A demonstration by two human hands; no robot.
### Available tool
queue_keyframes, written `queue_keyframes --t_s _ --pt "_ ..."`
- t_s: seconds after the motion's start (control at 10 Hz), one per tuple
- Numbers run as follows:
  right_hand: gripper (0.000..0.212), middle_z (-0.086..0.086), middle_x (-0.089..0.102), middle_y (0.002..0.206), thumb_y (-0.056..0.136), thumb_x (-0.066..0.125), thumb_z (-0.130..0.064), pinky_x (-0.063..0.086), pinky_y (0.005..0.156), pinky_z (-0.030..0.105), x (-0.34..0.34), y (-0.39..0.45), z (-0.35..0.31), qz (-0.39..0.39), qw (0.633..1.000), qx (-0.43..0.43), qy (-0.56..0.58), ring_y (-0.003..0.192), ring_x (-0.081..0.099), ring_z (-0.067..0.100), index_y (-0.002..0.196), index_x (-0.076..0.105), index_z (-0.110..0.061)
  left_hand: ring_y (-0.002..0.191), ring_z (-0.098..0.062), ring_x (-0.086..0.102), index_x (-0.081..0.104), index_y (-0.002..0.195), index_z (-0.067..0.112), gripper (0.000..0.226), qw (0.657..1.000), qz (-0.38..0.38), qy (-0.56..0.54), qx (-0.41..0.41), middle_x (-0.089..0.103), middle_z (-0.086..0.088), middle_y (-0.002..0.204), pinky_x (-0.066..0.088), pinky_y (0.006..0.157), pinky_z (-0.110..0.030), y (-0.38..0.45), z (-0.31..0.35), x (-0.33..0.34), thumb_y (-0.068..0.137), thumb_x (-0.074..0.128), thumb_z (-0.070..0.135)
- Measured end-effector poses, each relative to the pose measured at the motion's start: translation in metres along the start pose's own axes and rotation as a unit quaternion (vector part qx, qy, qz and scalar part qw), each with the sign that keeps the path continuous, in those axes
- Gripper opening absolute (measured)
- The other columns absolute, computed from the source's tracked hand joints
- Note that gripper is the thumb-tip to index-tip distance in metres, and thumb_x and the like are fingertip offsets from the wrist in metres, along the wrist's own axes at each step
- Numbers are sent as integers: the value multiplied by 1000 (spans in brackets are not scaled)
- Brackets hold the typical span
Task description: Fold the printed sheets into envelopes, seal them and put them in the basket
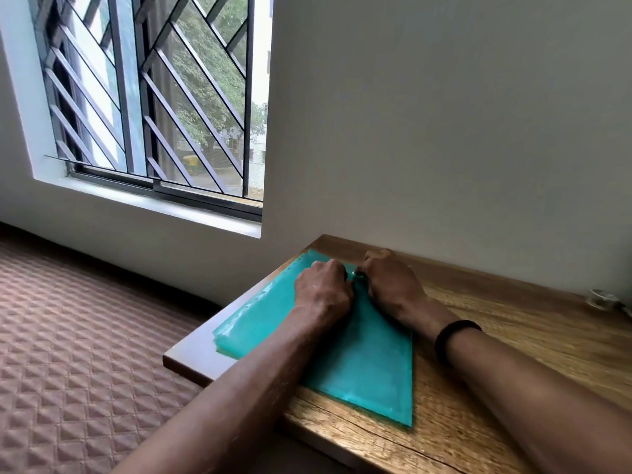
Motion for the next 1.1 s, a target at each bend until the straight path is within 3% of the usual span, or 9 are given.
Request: queue_keyframes --t_s 0.3,0.4,0.6,0.8,0.9,1.0,1.1 --pt "27 8 65 111 101 49 -12 45 75 33 -2 -2 -5 -3 1000 -2 -28 109 61 28 108 76 -10 114 -30 64 72 117 24 32 1000 2 1 0 70 -8 122 51 94 -40 2 -2 3 98 60 46" --pt "25 9 67 116 100 54 -11 50 82 32 -1 -7 1 -25 1000 7 10 112 64 28 114 74 -11 114 -33 64 73 117 24 34 1000 6 10 9 70 -10 122 51 93 -40 2 -1 2 97 60 48" --pt "31 13 68 129 100 55 -23 52 102 43 -13 -37 12 -26 993 61 95 121 62 30 126 68 -12 116 -35 64 72 117 24 35 999 3 38 19 70 -12 124 52 94 -40 1 -2 2 98 60 49" --pt "31 10 72 120 102 53 -35 54 96 40 -33 -84 46 -59 995 60 54 112 66 28 115 71 -13 117 -37 65 71 121 21 33 996 -37 77 29 69 -15 127 54 94 -42 -1 8 -1 101 59 43" --pt "32 12 73 115 101 54 -37 55 92 39 -52 -106 64 -62 997 50 2 108 67 30 108 74 -13 113 -39 67 71 120 19 29 994 -9 99 49 70 -16 126 56 88 -42 -7 26 -7 99 60 36" --pt "33 13 74 114 101 57 -38 55 89 40 -80 -142 104 -44 996 77 -25 110 66 32 107 74 -10 106 -35 71 74 116 24 24 992 36 24 122 73 -11 122 58 81 -41 -23 83 -8 97 65 36" --pt "34 13 72 119 100 58 -38 55 92 44 -95 -170 141 -37 992 115 -38 116 61 33 115 71 -11 102 -30 72 75 113 27 22 982 2 -17 187 76 -8 115 56 76 -37 -40 136 9 95 68 38"
Point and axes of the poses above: each hand's wrist, its own y-axis towards the middle knuckle, its own x-axis out of the palm, z = x × y, the point moved 8 cm from there along y, towards the middle knuckle
